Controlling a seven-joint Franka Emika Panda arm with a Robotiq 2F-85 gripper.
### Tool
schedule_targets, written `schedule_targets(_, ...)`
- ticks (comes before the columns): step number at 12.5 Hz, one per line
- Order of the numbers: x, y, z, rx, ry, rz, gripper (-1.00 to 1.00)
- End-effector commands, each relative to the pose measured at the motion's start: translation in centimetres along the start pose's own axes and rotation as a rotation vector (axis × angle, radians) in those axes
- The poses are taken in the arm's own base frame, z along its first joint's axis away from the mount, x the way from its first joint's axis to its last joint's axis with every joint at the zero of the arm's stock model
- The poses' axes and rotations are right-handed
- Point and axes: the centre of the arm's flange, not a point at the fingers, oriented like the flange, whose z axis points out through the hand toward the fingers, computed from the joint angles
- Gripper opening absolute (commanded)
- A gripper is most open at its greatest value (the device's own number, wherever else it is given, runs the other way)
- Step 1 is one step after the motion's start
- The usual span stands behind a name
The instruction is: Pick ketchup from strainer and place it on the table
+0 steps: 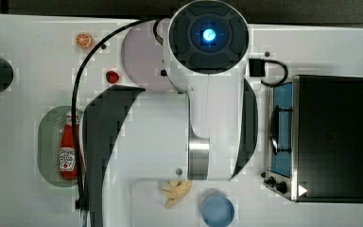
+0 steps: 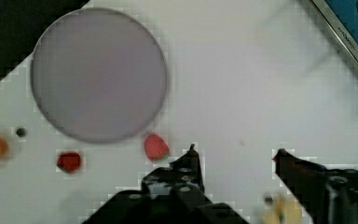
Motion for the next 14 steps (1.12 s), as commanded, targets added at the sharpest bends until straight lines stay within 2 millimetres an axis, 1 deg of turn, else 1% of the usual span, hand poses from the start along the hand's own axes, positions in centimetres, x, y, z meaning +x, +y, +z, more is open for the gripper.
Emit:
schedule_targets(1,-5.7,7.0,-6.9,0.008,-0.004,0.197,0.59)
schedule_targets(2,-6.0,6.4,-6.8,0.007,-0.003,0.185,0.81)
schedule_targets(3,-6.7,5.4,-6.6,0.002,-0.002,0.162,1.0)
schedule_targets(4,-7.7,4.0,-6.3,-0.003,0.001,0.129,1.0)
schedule_targets(6,-10.6,0.3,-5.5,-0.014,0.012,0.042,1.0)
schedule_targets(8,-14.6,-3.8,-4.4,-0.026,0.024,-0.064,1.0)
schedule_targets(10,-19.2,-7.5,-3.0,-0.048,0.025,-0.178,1.0)
schedule_targets(12,-24.0,-10.5,-1.4,-0.067,0.023,-0.288,1.0)
schedule_targets(14,-28.2,-12.9,0.2,-0.07,0.02,-0.369,1.0)
